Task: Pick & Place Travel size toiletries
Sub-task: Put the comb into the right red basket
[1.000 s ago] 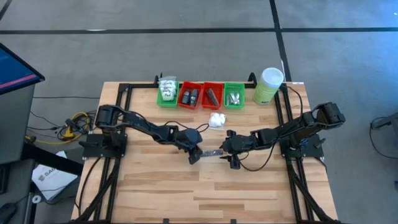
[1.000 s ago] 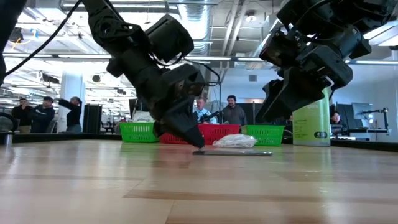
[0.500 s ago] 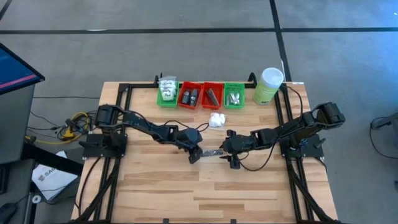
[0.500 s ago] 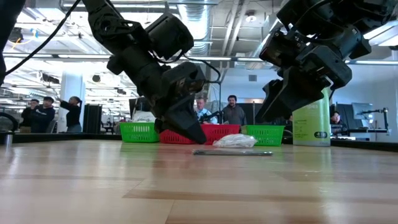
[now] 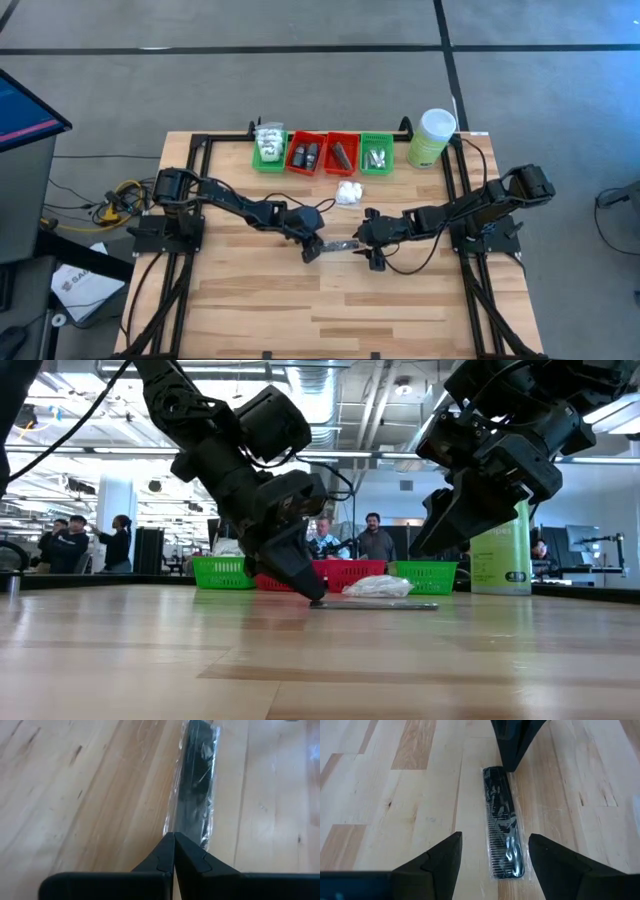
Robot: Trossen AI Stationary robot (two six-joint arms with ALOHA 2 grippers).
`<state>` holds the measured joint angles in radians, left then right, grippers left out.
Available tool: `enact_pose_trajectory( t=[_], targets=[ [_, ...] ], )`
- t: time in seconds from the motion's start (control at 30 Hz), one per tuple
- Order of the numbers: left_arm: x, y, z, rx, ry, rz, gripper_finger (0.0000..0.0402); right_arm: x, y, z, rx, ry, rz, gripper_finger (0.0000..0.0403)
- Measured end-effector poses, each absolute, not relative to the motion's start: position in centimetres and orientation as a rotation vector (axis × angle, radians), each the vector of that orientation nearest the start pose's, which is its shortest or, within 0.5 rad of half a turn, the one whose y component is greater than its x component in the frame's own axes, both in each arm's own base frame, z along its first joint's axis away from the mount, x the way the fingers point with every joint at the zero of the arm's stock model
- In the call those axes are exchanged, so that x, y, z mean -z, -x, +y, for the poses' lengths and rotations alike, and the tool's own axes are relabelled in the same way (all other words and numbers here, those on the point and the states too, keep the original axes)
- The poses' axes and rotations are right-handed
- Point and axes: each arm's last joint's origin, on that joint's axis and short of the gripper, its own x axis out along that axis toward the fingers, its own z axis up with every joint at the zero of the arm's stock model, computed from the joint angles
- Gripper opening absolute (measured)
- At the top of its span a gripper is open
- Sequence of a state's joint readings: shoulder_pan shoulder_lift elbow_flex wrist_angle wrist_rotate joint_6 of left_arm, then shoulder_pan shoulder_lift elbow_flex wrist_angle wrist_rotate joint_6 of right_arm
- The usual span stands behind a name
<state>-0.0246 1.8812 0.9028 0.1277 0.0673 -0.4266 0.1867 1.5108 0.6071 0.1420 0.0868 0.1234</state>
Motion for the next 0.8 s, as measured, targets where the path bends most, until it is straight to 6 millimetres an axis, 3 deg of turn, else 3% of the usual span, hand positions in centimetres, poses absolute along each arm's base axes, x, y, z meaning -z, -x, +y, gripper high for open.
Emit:
enact_pose_trajectory(
  t=[0.43,0.8],
  targets=[
    [-10.0,-33.5,-1.0,-0.125,0.432,0.907,0.0001,-14.5,-26.9,4.8,-0.056,0.005,0.758,0.0221],
    [-9.8,-33.4,-0.6,-0.124,0.458,0.915,0.0001,-15.0,-27.7,5.0,-0.129,0.264,0.794,0.0221]
  ],
)
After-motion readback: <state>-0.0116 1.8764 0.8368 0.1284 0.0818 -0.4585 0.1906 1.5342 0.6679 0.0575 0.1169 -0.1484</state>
